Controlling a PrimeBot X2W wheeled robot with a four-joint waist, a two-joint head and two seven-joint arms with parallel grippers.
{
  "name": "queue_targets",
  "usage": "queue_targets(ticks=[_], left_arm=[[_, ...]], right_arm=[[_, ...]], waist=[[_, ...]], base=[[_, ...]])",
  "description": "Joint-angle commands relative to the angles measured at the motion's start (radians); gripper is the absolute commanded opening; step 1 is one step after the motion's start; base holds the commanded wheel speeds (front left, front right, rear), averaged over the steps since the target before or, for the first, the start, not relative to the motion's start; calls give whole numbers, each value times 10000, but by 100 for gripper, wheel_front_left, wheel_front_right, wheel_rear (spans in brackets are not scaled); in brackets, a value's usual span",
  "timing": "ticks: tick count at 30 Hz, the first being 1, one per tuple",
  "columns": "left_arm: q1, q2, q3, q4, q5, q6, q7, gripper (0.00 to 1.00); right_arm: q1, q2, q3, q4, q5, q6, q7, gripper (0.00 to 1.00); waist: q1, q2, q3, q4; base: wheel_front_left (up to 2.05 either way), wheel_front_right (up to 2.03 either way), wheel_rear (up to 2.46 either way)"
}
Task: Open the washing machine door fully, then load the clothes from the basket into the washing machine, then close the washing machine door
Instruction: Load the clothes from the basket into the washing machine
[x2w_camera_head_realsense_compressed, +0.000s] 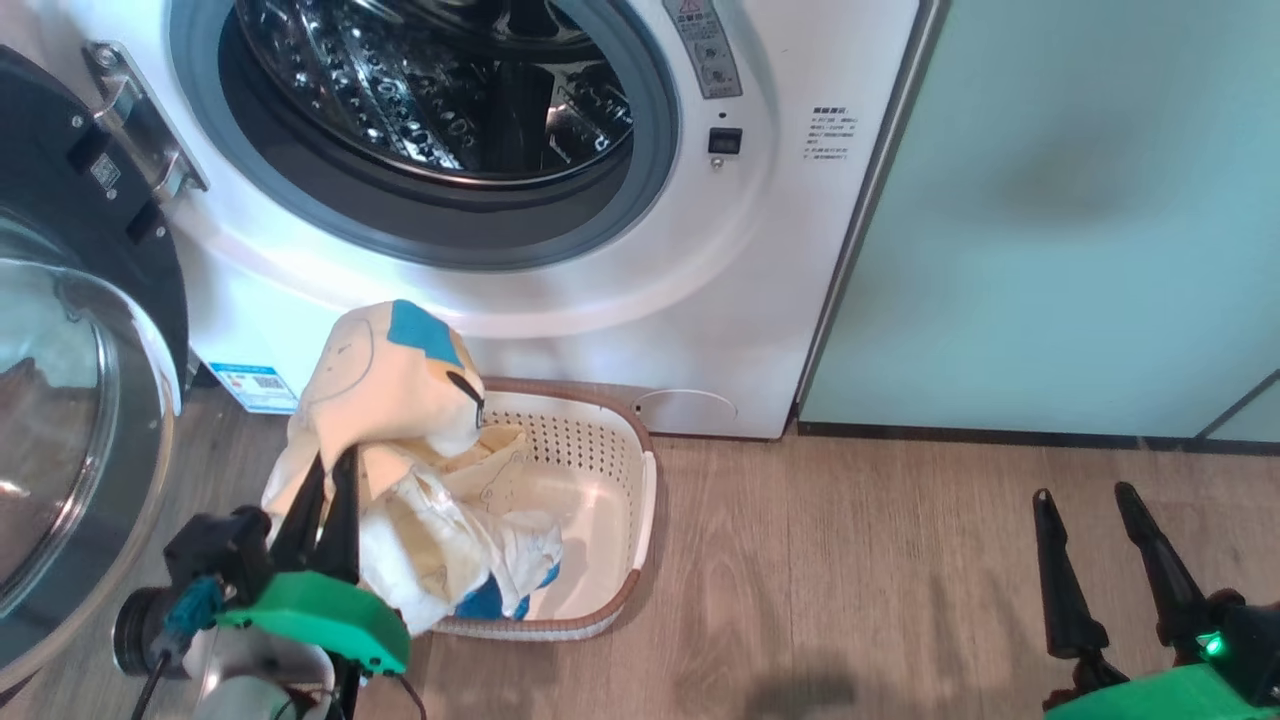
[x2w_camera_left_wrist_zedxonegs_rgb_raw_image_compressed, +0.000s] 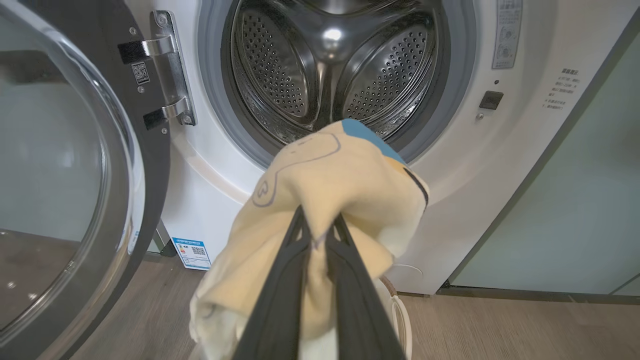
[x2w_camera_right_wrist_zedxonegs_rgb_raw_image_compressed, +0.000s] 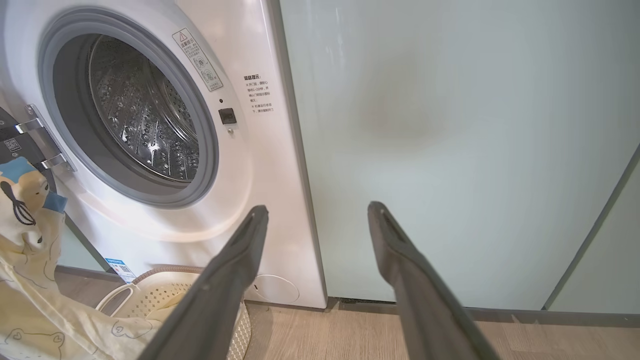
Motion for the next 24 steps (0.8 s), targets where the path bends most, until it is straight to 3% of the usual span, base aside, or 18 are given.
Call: queue_targets(ticks=[1,24], left_arm=[[-266,241,407,-478,-21,95,42,0],[-405,263,255,-396,-211,84,101,0]], right_arm=[[-135,-43,209,-300,14,-29,-65,100],[-198,-38,297,-291,85,-29,-65,100]], waist=[[1,-1,-46,-12],[1,-1,-9,-12]], base=[[0,0,0],[0,0,0]])
